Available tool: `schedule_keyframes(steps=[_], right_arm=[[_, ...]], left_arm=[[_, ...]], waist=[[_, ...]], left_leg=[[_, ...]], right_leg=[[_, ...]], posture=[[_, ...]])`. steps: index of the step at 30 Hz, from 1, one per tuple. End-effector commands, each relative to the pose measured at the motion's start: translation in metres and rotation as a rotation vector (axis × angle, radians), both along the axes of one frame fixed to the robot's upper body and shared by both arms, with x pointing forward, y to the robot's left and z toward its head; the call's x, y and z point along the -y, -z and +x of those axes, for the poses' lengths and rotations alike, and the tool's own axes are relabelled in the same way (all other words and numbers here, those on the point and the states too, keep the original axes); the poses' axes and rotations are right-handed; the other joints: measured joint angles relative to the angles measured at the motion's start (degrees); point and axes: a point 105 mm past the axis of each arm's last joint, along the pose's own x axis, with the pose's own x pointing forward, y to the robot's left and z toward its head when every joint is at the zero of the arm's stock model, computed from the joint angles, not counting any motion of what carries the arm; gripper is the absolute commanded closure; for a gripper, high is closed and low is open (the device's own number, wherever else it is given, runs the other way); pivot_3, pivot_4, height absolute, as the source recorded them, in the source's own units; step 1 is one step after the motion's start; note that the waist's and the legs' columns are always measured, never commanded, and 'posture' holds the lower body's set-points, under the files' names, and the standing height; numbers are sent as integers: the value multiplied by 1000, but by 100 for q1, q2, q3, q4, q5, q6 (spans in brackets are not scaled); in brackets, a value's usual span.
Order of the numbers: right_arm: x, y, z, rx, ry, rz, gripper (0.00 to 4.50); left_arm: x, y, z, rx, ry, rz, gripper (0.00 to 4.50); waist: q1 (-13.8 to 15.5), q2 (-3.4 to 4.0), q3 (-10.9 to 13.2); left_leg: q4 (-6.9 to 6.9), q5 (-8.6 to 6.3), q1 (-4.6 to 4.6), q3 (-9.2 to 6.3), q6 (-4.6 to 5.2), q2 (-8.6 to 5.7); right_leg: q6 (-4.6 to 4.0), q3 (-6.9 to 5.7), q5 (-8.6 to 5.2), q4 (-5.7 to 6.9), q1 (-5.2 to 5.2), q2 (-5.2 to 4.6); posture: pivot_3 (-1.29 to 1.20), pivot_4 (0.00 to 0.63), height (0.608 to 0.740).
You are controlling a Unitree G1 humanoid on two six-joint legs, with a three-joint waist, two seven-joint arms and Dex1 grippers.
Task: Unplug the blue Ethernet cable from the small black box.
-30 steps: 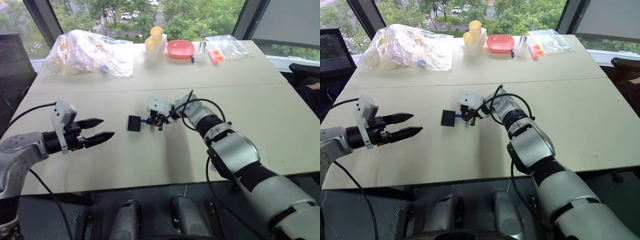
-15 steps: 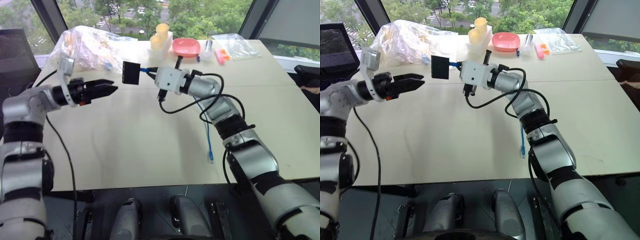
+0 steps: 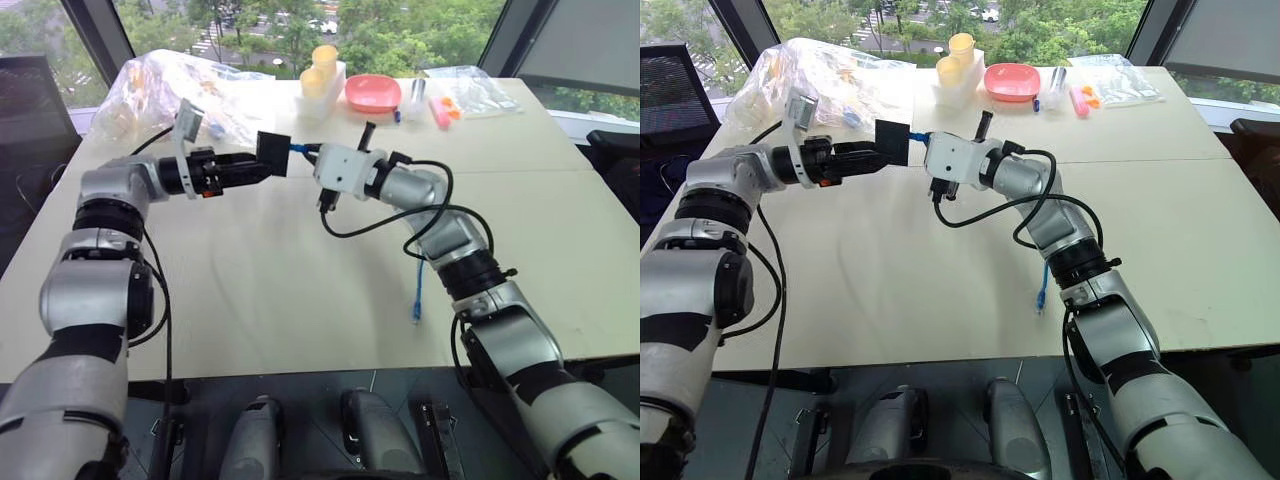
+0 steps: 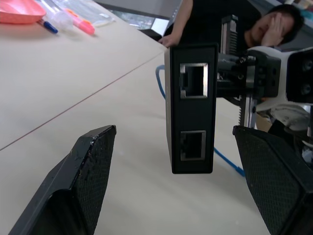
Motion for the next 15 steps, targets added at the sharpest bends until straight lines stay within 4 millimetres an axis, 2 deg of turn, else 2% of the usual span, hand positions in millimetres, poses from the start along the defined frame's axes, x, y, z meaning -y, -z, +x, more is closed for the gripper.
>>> schedule_keyframes(steps=[1,9,13,15], right_arm=[[-6,-19,-7,67,-18,28,4471],[-14,-23,-13,79,-32,15,4500],[-18,-24,-17,96,-45,-13,4500],[-16,-24,-20,106,-47,-38,4500]], left_arm=[[0,-18,1,63,-2,-16,500],[2,-16,1,68,9,-11,2664],[2,-13,0,70,15,3,3905],[-1,-9,1,70,-4,14,3960]], waist=[[1,0,0],[4,0,0],[4,0,0],[4,0,0]], left_leg=[[0,0,0,0,0,0],[2,0,-3,-2,0,0],[2,0,-3,-3,0,0],[2,0,-3,-3,0,0]], right_leg=[[0,0,0,0,0,0],[1,-1,0,0,0,-1],[1,-1,0,0,0,0],[1,-1,0,0,0,0]], posture=[[0,150,740],[0,150,740],[0,150,740],[0,150,740]])
